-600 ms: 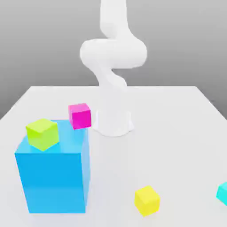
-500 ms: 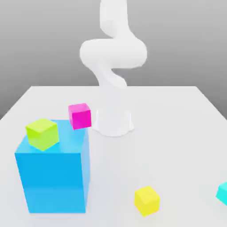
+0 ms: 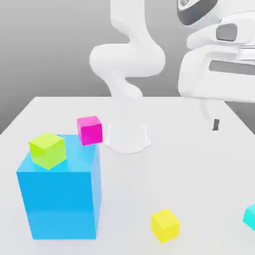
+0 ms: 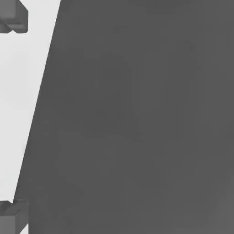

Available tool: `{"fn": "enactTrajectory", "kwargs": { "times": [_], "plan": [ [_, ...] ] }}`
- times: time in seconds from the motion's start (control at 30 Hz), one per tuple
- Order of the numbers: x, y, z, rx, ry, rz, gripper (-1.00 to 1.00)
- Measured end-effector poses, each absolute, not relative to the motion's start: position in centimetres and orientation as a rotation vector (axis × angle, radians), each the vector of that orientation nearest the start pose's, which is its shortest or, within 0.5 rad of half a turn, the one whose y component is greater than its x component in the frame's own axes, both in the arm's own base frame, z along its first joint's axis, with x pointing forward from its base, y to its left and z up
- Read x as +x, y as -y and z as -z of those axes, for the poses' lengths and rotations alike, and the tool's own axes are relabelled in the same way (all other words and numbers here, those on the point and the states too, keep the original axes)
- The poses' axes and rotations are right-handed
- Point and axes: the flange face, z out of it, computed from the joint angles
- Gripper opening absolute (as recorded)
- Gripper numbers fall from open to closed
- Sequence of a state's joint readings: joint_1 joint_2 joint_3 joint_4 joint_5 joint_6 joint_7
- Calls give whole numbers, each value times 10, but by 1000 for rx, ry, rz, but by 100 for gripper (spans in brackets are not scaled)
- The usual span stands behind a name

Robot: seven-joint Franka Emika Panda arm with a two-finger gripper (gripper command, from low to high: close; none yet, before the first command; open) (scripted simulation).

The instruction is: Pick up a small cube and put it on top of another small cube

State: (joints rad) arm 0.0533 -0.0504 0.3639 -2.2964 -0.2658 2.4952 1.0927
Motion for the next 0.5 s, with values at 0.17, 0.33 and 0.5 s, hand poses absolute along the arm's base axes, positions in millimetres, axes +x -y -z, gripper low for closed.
{"fn": "enactTrajectory", "kwargs": {
  "times": [0.17, 0.33, 0.5],
  "plan": [
    [466, -267, -309, -3069, -613, 315, 0],
    [430, -312, -232, -3106, -496, 121, 0],
    [404, -339, -162, -3109, -429, 5, 0]
  ]
}}
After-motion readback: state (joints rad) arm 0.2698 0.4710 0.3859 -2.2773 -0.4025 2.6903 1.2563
